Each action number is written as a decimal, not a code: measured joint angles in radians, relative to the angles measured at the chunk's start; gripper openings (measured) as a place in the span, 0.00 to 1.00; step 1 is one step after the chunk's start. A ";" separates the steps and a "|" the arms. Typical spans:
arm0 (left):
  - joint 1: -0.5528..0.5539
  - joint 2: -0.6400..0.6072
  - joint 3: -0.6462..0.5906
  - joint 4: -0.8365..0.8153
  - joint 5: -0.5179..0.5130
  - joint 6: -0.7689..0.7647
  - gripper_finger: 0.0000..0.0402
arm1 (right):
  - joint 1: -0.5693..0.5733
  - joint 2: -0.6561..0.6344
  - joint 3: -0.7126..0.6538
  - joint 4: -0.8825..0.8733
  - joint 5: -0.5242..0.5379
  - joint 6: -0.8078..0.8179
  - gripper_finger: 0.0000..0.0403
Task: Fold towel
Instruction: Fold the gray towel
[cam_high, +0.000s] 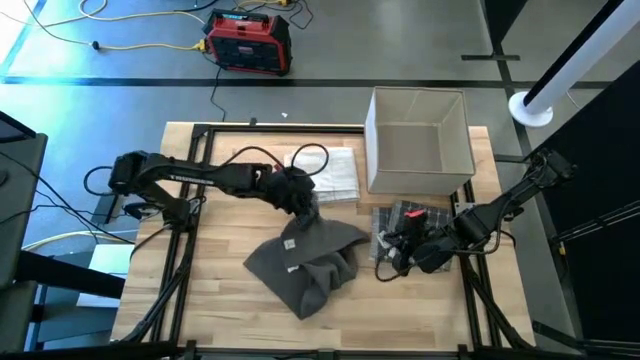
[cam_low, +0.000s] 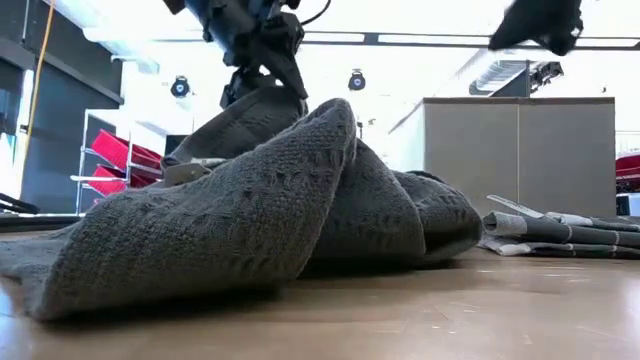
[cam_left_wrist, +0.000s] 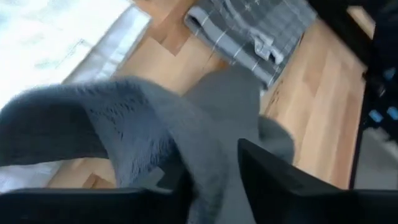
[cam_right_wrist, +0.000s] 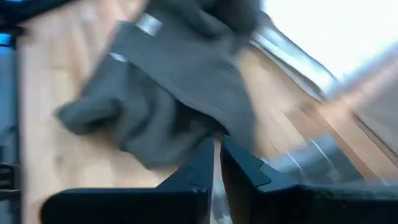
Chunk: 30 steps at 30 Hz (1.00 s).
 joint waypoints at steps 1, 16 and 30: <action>0.005 -0.015 0.000 -0.049 -0.003 0.018 0.37 | -0.014 0.012 0.000 0.040 -0.029 -0.016 0.13; -0.041 -0.321 -0.019 -0.720 -0.151 0.092 0.50 | -0.204 0.390 0.219 0.404 -0.335 -0.417 0.46; -0.158 -0.531 -0.292 -0.698 -0.116 -0.025 0.50 | -0.240 0.962 0.927 -0.080 -0.312 -0.843 0.46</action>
